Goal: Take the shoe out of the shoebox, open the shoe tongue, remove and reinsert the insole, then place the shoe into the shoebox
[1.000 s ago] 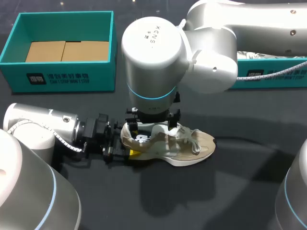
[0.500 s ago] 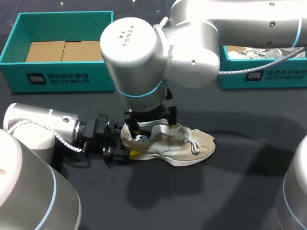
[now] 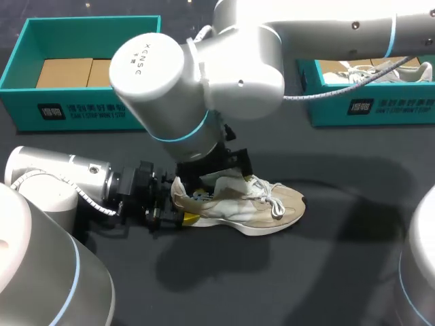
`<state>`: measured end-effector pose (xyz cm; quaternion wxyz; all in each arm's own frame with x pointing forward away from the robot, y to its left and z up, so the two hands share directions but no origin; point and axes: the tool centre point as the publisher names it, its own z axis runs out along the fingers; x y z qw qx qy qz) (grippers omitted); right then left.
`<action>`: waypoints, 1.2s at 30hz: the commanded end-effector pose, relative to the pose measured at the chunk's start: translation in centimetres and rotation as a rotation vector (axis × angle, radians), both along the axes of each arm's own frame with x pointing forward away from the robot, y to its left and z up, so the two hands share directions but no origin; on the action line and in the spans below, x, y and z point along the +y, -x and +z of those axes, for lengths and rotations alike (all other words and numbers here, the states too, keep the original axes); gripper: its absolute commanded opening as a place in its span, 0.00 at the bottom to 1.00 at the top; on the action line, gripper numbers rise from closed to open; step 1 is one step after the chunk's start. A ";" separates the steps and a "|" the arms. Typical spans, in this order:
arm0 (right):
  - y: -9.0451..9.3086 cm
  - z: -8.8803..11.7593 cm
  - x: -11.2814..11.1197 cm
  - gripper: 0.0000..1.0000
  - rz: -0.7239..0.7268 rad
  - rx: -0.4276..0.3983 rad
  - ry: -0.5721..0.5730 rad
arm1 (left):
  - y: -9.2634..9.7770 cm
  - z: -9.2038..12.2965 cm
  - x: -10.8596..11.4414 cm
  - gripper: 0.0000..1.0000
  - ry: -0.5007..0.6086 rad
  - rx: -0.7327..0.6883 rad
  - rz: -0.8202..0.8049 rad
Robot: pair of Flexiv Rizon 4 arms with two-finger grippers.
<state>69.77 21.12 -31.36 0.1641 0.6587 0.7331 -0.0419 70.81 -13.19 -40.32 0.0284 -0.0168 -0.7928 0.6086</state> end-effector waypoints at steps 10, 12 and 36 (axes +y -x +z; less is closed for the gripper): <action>0.0 -1.8 -0.2 1.00 -0.454 -0.183 0.512 | 0.2 -0.2 0.0 0.00 -0.001 -0.001 0.002; 0.0 -1.9 -0.2 1.00 -0.459 -0.184 0.508 | 0.2 -0.2 0.0 0.00 -0.001 -0.001 0.002; 0.2 -0.9 -3.0 0.98 -0.510 -0.153 0.430 | 0.2 -0.2 0.0 0.00 -0.001 -0.001 0.002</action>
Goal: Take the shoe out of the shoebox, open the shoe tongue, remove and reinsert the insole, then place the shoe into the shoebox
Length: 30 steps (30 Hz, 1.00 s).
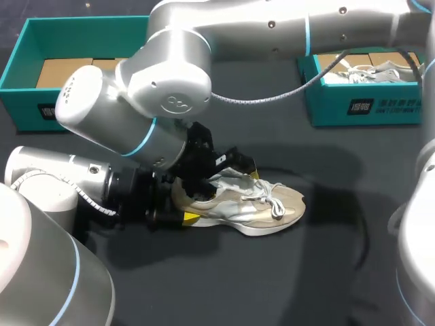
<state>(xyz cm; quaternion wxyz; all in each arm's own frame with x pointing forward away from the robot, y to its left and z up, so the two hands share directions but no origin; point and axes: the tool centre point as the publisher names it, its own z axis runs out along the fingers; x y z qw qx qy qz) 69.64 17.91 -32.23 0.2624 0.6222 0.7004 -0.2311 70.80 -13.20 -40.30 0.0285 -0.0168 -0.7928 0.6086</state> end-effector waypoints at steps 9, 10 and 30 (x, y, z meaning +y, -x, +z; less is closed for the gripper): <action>0.0 0.8 -0.7 0.80 -0.413 -0.306 0.012 | 0.2 -0.2 0.0 0.00 -0.001 -0.001 0.002; 0.0 0.8 -0.8 0.80 -0.413 -0.304 0.011 | 0.2 -0.2 0.0 0.00 -0.001 -0.001 0.002; 0.0 3.0 -1.9 0.80 -0.361 -0.225 -0.044 | 0.2 -0.2 0.0 0.00 -0.001 -0.001 0.002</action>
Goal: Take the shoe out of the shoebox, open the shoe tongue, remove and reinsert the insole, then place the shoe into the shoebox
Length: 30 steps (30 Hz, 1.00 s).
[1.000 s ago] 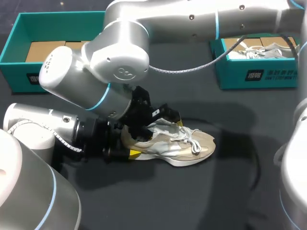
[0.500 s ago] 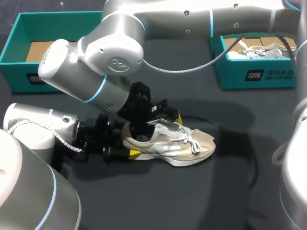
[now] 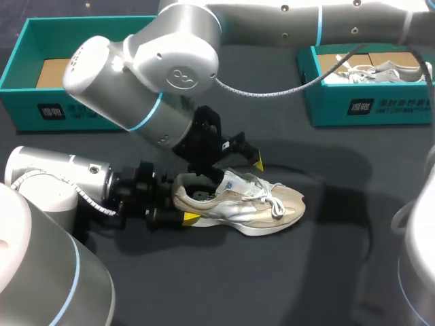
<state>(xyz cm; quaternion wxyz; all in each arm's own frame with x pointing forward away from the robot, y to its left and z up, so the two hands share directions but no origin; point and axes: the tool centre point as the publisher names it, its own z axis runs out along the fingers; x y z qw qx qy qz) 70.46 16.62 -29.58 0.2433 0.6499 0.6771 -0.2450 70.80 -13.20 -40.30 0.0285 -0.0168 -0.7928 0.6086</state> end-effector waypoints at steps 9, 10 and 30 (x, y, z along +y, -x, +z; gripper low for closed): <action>2.1 -1.3 0.8 0.89 -0.241 -0.215 -0.027 | 0.2 -0.2 0.0 0.00 -0.001 -0.001 0.002; 2.2 -1.5 1.1 0.90 -0.235 -0.208 -0.029 | 0.2 -0.2 0.0 0.00 -0.001 -0.001 0.002; 3.4 -0.9 1.4 0.81 -0.243 -0.190 -0.001 | 0.2 -0.2 0.0 0.00 -0.001 -0.001 0.002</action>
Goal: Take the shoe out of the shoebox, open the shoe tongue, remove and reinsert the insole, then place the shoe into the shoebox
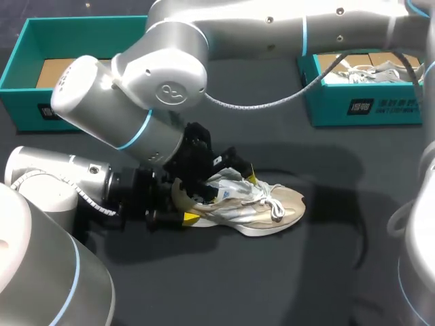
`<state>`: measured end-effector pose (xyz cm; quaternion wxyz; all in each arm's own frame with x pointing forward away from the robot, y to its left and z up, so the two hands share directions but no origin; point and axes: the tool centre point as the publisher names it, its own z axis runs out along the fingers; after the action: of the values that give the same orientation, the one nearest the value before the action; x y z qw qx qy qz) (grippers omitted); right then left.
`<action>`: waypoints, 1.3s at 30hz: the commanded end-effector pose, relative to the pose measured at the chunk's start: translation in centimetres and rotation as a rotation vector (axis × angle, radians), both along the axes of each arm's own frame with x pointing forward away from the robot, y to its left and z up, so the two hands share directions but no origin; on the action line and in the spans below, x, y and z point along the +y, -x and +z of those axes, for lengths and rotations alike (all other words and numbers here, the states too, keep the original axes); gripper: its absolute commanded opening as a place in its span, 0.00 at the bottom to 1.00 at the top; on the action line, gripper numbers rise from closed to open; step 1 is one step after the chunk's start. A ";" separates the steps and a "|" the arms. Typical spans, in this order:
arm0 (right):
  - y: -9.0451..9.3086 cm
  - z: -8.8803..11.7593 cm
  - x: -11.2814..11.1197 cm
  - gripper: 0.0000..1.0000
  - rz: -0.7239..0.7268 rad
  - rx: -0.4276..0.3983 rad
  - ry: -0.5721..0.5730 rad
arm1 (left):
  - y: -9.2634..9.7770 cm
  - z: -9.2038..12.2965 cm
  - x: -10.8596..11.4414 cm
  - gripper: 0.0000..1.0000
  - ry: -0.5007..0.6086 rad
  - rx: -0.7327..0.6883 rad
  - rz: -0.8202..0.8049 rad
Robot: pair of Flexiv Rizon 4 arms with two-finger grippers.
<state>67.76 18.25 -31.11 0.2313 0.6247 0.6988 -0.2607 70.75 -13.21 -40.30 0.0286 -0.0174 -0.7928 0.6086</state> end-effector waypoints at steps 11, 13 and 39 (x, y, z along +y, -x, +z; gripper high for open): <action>0.6 1.5 -0.7 0.40 -0.287 -0.196 -0.004 | 0.1 -0.2 0.0 0.00 -0.001 0.000 0.003; 0.6 1.2 -0.7 0.38 -0.280 -0.179 -0.014 | 0.1 -0.2 0.0 0.00 -0.001 0.000 0.003; 0.5 2.1 -1.6 0.32 -0.324 -0.163 -0.087 | 0.1 -0.2 0.0 0.00 -0.001 0.000 0.003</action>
<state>67.74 17.02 -29.26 0.1824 0.6591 0.6860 -0.2482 70.76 -13.21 -40.30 0.0286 -0.0170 -0.7928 0.6085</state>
